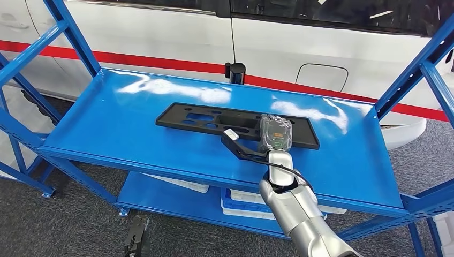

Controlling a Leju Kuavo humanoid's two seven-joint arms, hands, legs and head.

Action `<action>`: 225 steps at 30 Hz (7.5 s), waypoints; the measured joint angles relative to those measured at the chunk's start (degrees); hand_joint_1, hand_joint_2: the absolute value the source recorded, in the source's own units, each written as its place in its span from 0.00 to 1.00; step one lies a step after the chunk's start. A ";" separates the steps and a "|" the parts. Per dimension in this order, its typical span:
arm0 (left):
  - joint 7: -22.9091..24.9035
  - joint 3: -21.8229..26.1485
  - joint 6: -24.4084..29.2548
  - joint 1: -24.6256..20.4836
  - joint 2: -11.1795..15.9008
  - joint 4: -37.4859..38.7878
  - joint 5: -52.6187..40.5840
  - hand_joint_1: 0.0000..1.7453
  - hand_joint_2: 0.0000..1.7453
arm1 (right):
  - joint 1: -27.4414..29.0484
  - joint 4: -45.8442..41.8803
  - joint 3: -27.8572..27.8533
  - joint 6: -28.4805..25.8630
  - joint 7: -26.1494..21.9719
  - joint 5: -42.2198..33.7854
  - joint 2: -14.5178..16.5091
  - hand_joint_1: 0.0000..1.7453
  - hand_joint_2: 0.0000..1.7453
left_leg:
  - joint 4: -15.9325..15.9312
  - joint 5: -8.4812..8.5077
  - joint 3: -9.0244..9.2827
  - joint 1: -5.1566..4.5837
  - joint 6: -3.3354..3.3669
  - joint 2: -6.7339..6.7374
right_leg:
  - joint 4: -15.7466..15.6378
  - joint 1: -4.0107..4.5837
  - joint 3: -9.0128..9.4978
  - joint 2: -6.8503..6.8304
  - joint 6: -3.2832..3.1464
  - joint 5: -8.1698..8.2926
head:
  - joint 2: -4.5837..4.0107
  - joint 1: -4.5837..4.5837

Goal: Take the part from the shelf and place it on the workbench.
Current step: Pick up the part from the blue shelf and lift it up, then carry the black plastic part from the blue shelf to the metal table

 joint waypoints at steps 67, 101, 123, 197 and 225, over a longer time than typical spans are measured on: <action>-3.39 4.22 -9.57 0.14 -1.32 0.05 -0.70 0.00 1.00 | 2.51 -54.46 -9.43 3.62 -25.60 -47.40 -4.57 1.00 1.00 | 0.09 -0.04 -0.28 -0.12 0.04 -0.02 | 0.01 -0.08 -0.23 0.00 0.01 0.02 | 0.00 0.00; -4.41 10.00 -9.09 0.54 -0.92 0.07 2.31 0.00 1.00 | 4.70 -55.14 -11.86 12.21 -30.37 -75.26 -3.46 1.00 1.00 | 7.40 -5.20 0.67 0.55 -1.56 0.24 | 2.95 0.04 -2.92 -0.06 -2.32 0.42 | 0.00 -0.02; -6.88 12.50 -8.47 2.37 -0.50 0.09 3.17 0.00 1.00 | 7.56 -55.57 -11.02 12.47 -32.94 -74.85 -3.17 1.00 1.00 | 2.03 1.79 -4.25 -0.81 -0.28 0.25 | 1.04 0.78 3.72 -0.15 -3.07 -4.17 | 0.00 0.19; -7.52 16.62 -9.53 7.07 1.80 1.50 2.92 0.00 1.00 | 11.64 -51.42 -17.94 12.82 -36.01 -77.14 -3.28 1.00 1.00 | 0.83 -4.74 4.73 -0.28 0.14 -0.05 | 2.25 0.74 -2.77 -0.28 -1.28 1.30 | 0.00 0.08; -8.72 16.58 -13.73 2.95 1.98 1.20 1.54 0.00 1.00 | 11.63 -52.10 -22.29 9.44 -36.18 -71.89 -5.50 1.00 1.00 | 3.78 -2.17 0.79 0.48 -1.55 2.88 | 1.64 1.02 1.80 -3.61 -3.07 -2.54 | 0.00 -0.12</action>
